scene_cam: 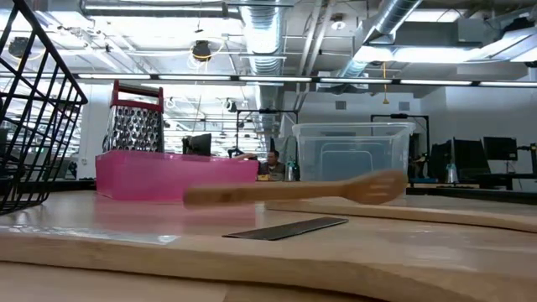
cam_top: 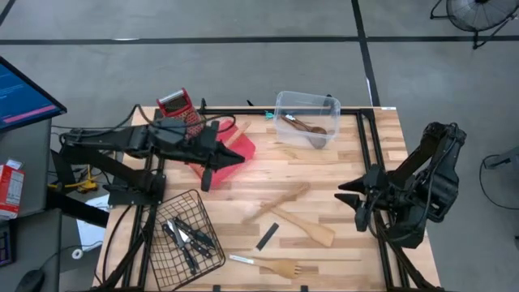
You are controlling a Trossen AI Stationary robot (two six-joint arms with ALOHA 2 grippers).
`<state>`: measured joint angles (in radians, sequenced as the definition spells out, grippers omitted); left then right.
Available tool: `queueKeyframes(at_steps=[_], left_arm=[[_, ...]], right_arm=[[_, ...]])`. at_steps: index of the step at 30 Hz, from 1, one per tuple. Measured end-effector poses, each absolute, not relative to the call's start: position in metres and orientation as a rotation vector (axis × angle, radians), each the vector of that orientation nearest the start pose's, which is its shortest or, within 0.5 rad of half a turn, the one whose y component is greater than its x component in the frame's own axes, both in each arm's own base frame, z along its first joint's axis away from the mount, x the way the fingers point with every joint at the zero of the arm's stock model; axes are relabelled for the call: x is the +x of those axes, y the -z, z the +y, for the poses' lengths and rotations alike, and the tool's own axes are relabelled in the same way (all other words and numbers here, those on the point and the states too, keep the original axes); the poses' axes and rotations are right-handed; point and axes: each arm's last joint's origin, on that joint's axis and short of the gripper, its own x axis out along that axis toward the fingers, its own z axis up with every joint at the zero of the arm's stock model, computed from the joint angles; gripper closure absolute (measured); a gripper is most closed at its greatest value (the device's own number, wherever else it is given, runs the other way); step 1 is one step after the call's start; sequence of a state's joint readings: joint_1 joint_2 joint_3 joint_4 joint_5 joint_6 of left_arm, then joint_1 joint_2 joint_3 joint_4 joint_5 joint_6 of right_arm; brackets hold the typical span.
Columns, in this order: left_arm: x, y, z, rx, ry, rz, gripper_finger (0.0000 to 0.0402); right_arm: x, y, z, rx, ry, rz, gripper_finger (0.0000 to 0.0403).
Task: Pick & Place Kitchen Items
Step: Put the wooden slotted serving spoon into the transparent bin, then put the wooden serving spoon into the transparent bin
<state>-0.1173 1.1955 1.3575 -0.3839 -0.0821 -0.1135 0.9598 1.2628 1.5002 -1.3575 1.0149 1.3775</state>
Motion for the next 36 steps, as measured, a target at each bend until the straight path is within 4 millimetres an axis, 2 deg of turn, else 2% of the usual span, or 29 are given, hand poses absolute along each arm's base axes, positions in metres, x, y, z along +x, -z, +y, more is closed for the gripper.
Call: queueKeyframes(at_steps=[3,5,11,14,19,24,29,36], left_arm=[[0.250,-0.425,-0.026,-0.087,-0.014,0.227,0.0401],[0.258,-0.420,-0.026,-0.078,-0.054,0.239,0.0399],[0.303,-0.384,-0.032,0.013,-0.029,0.358,0.0358],[0.331,-0.361,-0.034,0.026,-0.010,0.392,0.0319],[0.370,-0.311,-0.038,0.078,-0.009,0.511,0.0245],[0.397,-0.254,-0.037,0.004,-0.164,0.655,0.0184],[0.411,-0.215,-0.039,-0.015,-0.209,0.742,0.0161],[0.422,-0.175,-0.056,-0.011,-0.207,0.801,0.0164]], right_arm=[[0.136,-0.396,0.149,0.403,0.424,0.430,0.0249],[0.137,-0.396,0.147,0.405,0.432,0.429,0.0249],[0.138,-0.396,0.147,0.411,0.437,0.427,0.0249],[0.138,-0.396,0.147,0.425,0.440,0.427,0.0245],[0.138,-0.396,0.148,0.437,0.433,0.443,0.0228],[0.138,-0.396,0.148,0.443,0.433,0.445,0.0211],[0.138,-0.396,0.148,0.443,0.433,0.445,0.0205],[0.138,-0.396,0.148,0.442,0.433,0.446,0.0212]])
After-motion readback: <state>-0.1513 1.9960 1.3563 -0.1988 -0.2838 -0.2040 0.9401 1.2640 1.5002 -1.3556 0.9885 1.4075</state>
